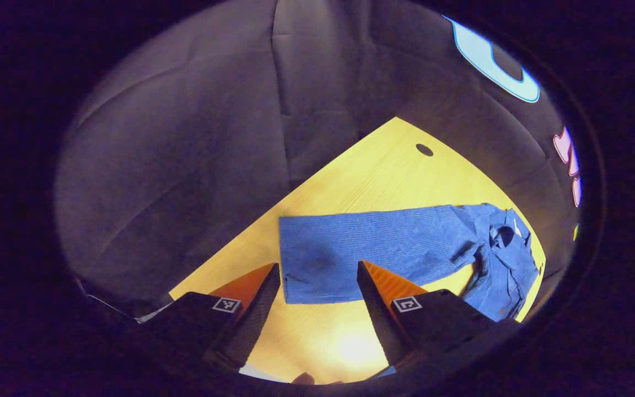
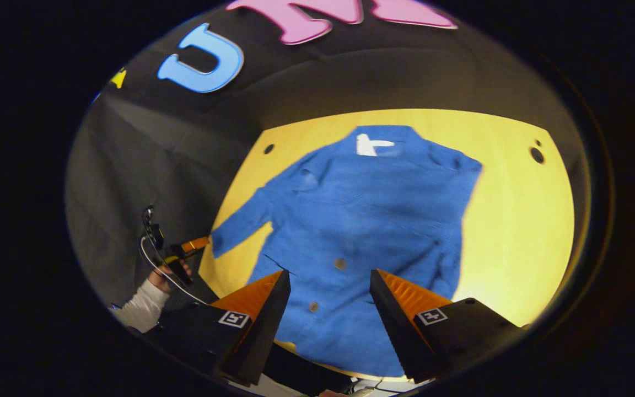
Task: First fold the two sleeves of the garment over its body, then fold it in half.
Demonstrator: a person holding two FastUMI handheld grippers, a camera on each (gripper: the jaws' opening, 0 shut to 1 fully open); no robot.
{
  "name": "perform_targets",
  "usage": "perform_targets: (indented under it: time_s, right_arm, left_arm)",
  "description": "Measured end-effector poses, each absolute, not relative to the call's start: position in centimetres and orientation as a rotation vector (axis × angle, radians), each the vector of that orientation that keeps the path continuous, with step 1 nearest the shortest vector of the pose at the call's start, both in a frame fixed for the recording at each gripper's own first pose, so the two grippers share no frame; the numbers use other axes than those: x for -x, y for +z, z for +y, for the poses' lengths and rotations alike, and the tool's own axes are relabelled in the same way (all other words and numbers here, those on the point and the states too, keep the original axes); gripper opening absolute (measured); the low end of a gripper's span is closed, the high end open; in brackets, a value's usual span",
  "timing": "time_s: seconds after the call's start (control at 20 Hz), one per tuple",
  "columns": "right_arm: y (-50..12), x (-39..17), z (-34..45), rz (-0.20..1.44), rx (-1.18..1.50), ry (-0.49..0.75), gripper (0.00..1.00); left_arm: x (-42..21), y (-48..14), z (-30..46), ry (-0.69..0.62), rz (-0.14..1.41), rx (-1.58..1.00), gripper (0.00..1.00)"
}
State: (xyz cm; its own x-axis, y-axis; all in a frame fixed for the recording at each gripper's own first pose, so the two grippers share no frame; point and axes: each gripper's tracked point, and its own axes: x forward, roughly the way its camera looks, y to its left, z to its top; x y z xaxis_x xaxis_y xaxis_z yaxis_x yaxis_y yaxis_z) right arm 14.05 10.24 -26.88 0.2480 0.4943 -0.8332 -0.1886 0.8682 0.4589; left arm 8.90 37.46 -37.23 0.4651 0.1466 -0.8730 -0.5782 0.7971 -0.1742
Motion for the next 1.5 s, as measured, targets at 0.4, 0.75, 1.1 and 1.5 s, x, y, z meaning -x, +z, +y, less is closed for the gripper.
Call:
perform_targets:
  time_s: [0.4, 0.75, 1.1, 1.5]
  right_arm:
    - [-26.8, -10.9, 2.0, 1.229, -0.451, 0.209, 0.94]
    - [-26.1, -9.7, 5.5, 1.26, -0.515, 0.242, 0.94]
    - [-27.1, -7.5, 5.6, 1.29, -0.481, 0.244, 0.94]
    - [-27.8, -6.5, 4.2, 1.282, -0.516, 0.212, 0.94]
  left_arm:
    - [-8.8, -41.2, 39.4, 0.526, 1.157, 0.472, 0.83]
    - [-9.2, -41.2, 39.8, 0.466, 1.221, 0.456, 0.8]
    - [-10.5, -40.9, 40.0, 0.411, 1.194, 0.452, 0.09]
    - [-12.7, -37.9, 40.2, 0.35, 1.185, 0.404, 0.0]
